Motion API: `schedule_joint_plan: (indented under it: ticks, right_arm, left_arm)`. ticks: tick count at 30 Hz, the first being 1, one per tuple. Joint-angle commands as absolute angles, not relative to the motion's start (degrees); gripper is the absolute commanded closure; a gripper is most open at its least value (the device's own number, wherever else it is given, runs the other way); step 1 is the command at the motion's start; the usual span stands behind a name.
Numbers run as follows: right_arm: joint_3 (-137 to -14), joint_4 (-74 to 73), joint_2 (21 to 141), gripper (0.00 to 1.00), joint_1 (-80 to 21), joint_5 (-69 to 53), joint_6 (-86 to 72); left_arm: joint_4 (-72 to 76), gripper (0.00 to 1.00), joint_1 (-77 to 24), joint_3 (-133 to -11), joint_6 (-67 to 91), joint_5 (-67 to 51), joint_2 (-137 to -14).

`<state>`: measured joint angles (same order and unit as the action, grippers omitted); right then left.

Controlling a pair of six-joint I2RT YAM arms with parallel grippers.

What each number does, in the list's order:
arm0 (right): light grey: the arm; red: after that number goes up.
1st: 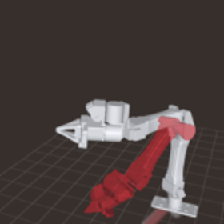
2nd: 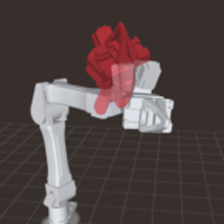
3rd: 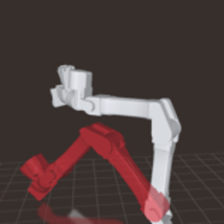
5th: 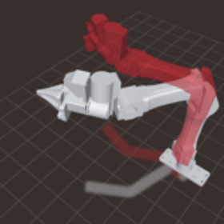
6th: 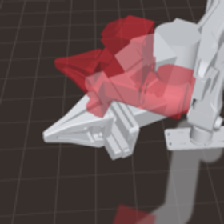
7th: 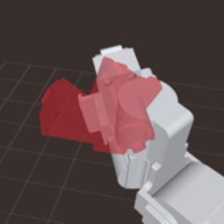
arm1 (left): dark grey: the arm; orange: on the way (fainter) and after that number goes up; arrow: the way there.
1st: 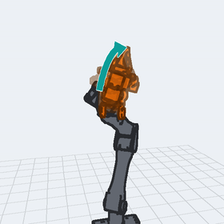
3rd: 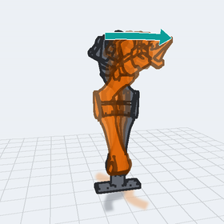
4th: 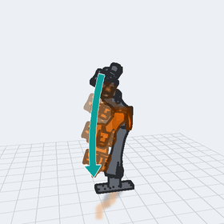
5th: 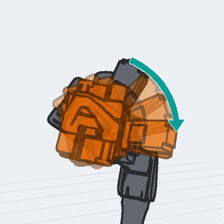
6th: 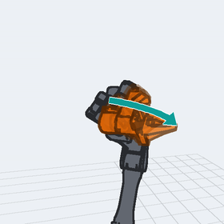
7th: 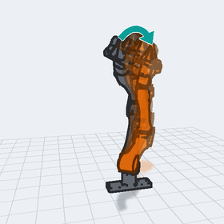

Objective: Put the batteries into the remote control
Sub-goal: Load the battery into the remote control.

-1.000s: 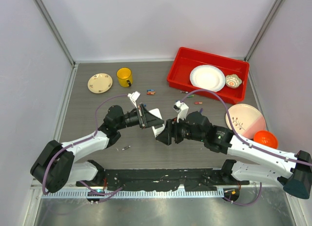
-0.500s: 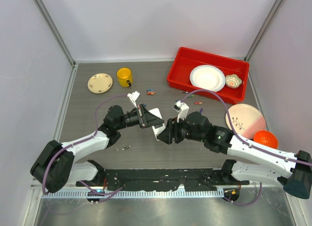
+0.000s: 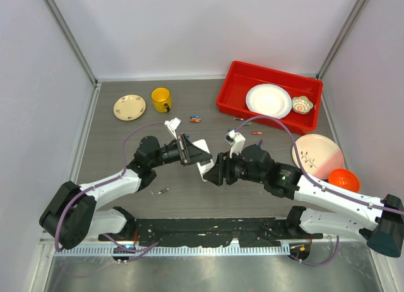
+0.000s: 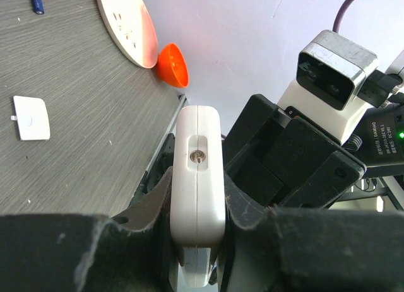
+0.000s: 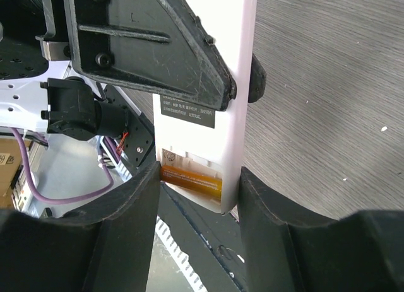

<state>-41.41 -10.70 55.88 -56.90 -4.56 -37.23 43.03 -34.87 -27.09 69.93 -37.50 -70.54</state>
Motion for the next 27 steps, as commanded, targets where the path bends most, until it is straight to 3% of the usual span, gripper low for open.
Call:
schedule_joint_plan:
  ticks: [1,8,27]
  right_arm:
    - [-40.3,-11.0,55.4,0.82,-56.5,-3.2,-36.9]
    - [-40.8,-12.7,56.5,0.99,-56.4,-2.1,-37.1]
    - [-46.8,-27.9,61.1,0.99,-56.4,7.8,-28.7]
  left_arm:
    - [47.7,1.0,-35.0,-29.0,70.8,-38.6,-68.8]
    - [47.8,1.0,-34.9,-29.1,70.8,-38.5,-68.7]
    - [47.6,1.0,-35.0,-30.1,70.9,-38.4,-69.2]
